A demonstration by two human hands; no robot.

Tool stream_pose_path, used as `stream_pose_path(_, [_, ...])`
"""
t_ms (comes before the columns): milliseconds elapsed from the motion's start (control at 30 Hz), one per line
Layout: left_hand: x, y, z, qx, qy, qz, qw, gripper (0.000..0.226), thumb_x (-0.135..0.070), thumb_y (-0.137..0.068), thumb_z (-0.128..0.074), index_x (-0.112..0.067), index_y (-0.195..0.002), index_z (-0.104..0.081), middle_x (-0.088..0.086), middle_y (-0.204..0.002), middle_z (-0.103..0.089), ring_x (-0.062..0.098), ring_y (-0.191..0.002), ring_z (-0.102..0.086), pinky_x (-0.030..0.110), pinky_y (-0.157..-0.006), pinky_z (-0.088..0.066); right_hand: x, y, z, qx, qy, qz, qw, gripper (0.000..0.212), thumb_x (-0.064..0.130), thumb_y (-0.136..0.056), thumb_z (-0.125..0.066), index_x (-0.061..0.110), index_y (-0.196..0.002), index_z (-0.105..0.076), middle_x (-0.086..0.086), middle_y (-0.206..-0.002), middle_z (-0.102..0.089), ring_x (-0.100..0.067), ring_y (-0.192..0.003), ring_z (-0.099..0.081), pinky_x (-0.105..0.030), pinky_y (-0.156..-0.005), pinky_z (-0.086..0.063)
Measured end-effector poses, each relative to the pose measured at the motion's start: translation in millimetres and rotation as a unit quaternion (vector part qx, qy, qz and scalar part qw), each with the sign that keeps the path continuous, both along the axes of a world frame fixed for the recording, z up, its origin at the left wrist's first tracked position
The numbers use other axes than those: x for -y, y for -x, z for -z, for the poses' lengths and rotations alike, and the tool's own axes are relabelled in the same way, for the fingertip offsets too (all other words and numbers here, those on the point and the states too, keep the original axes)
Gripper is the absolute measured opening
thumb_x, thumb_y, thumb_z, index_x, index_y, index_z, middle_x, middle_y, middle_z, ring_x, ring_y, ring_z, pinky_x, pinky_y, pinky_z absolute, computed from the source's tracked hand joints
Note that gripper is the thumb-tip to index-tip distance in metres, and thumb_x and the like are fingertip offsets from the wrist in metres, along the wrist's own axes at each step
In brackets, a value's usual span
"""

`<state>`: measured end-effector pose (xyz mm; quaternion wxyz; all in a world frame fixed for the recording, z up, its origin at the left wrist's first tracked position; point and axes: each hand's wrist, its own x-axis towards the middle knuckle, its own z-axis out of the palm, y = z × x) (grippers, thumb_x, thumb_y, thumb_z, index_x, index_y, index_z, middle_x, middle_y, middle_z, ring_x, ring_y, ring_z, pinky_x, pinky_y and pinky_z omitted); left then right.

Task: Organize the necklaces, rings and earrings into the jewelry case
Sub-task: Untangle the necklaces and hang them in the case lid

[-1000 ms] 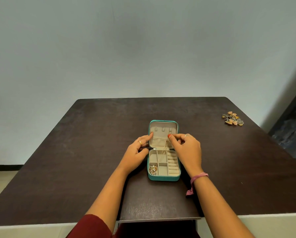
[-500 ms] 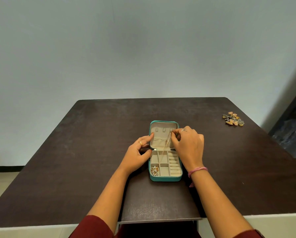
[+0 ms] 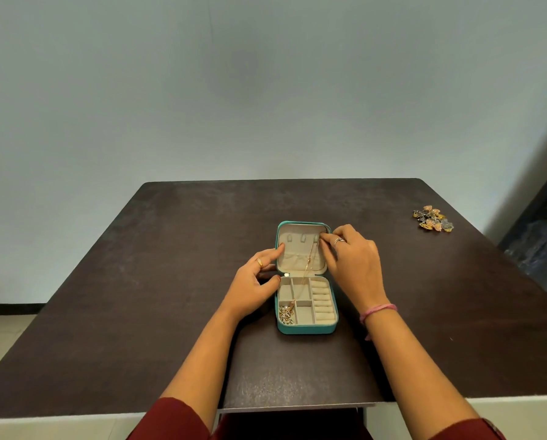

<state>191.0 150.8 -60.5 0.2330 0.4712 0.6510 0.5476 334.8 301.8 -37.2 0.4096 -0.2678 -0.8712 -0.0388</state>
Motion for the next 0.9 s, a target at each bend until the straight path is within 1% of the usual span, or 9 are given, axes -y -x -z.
stream_pose_path(133, [0.2, 0.2, 0.1, 0.001, -0.001, 0.000, 1.000, 0.057, 0.000, -0.088, -0.059, -0.027, -0.137, -0.047, -0.014, -0.134, -0.049, 0.002, -0.118, -0.054, 0.017, -0.095, -0.046, 4.2, -0.2, 3.6, -0.011, -0.007, 0.037, 0.999, 0.018, 0.027, -0.084, -0.070, 0.016, -0.097, -0.074, -0.003, -0.090, -0.059, -0.018, -0.076, -0.055, -0.034, -0.065, -0.041])
stream_pose_path(233, [0.3, 0.0, -0.7, 0.004, -0.002, 0.003, 1.000, 0.057, 0.000, -0.088, -0.059, -0.029, -0.136, -0.047, -0.015, -0.134, -0.048, 0.000, -0.118, -0.054, 0.017, -0.095, -0.046, 8.7, 2.3, 2.3, -0.038, 0.002, 0.056, 0.998, 0.015, 0.029, -0.084, -0.070, 0.017, -0.092, -0.075, -0.002, -0.085, -0.056, -0.017, -0.073, -0.051, -0.037, -0.068, -0.039])
stream_pose_path(333, [0.2, -0.1, -1.0, 0.010, -0.001, 0.003, 1.000, 0.057, -0.001, -0.088, -0.060, -0.030, -0.136, -0.048, -0.015, -0.134, -0.048, 0.000, -0.117, -0.054, 0.018, -0.095, -0.047, 14.8, 7.3, 4.1, -0.044, -0.003, 0.073, 0.996, 0.012, 0.028, -0.085, -0.069, 0.017, -0.084, -0.075, 0.000, -0.080, -0.055, -0.017, -0.071, -0.051, -0.036, -0.071, -0.035])
stream_pose_path(433, [0.5, -0.7, -1.2, 0.009, -0.003, -0.001, 1.000, 0.057, -0.001, -0.088, -0.059, -0.030, -0.136, -0.048, -0.016, -0.133, -0.048, 0.000, -0.116, -0.055, 0.020, -0.096, -0.048, 18.1, 11.2, 6.5, -0.037, 0.002, 0.080, 0.996, 0.012, 0.025, -0.084, -0.069, 0.016, -0.079, -0.073, 0.001, -0.079, -0.055, -0.016, -0.071, -0.051, -0.035, -0.072, -0.034])
stream_pose_path(600, [1.0, 0.0, -0.5, 0.013, -0.004, -0.003, 1.000, 0.059, 0.002, -0.086, -0.059, -0.029, -0.136, -0.049, -0.017, -0.132, -0.049, 0.003, -0.116, -0.056, 0.024, -0.096, -0.049, 11.6, 12.4, 3.9, 0.003, -0.011, 0.088, 0.996, 0.013, 0.025, -0.086, -0.063, 0.015, -0.079, -0.068, 0.000, -0.084, -0.054, -0.017, -0.073, -0.052, -0.035, -0.072, -0.034])
stream_pose_path(667, [0.6, 0.9, 0.5, 0.013, -0.005, -0.007, 1.000, 0.060, 0.003, -0.085, -0.059, -0.028, -0.136, -0.050, -0.014, -0.132, -0.050, 0.005, -0.115, -0.057, 0.026, -0.097, -0.049, 9.3, 11.9, 2.2, 0.019, -0.035, 0.089, 0.995, 0.013, 0.024, -0.087, -0.061, 0.015, -0.080, -0.066, -0.001, -0.085, -0.053, -0.017, -0.073, -0.052, -0.035, -0.071, -0.034])
stream_pose_path(767, [0.7, 2.0, 1.4, 0.026, -0.005, -0.014, 1.000, 0.060, 0.003, -0.085, -0.060, -0.028, -0.135, -0.051, -0.013, -0.130, -0.051, 0.006, -0.113, -0.058, 0.027, -0.094, -0.051, 7.5, 11.0, -3.4, 0.028, -0.044, 0.069, 0.996, 0.012, 0.024, -0.088, -0.061, 0.013, -0.084, -0.065, -0.003, -0.087, -0.055, -0.018, -0.072, -0.053, -0.036, -0.066, -0.040])
stream_pose_path(867, [0.0, 0.9, 0.4, 0.040, -0.009, -0.031, 0.999, 0.060, 0.007, -0.084, -0.056, -0.026, -0.134, -0.052, -0.010, -0.127, -0.052, 0.001, -0.102, -0.060, 0.023, -0.087, -0.052, 7.6, 10.5, -12.9, 0.021, -0.023, 0.028, 0.999, 0.010, 0.021, -0.089, -0.062, 0.012, -0.087, -0.064, -0.005, -0.088, -0.057, -0.018, -0.069, -0.055, -0.034, -0.055, -0.044])
stream_pose_path(900, [-0.5, 0.4, -0.1, 0.045, -0.013, -0.037, 0.998, 0.060, 0.008, -0.084, -0.054, -0.026, -0.133, -0.053, -0.010, -0.126, -0.052, -0.002, -0.097, -0.060, 0.021, -0.084, -0.052, 8.0, 10.1, -16.1, 0.019, -0.009, 0.012, 1.000, 0.009, 0.020, -0.089, -0.062, 0.011, -0.088, -0.063, -0.005, -0.088, -0.058, -0.018, -0.069, -0.056, -0.034, -0.053, -0.045])
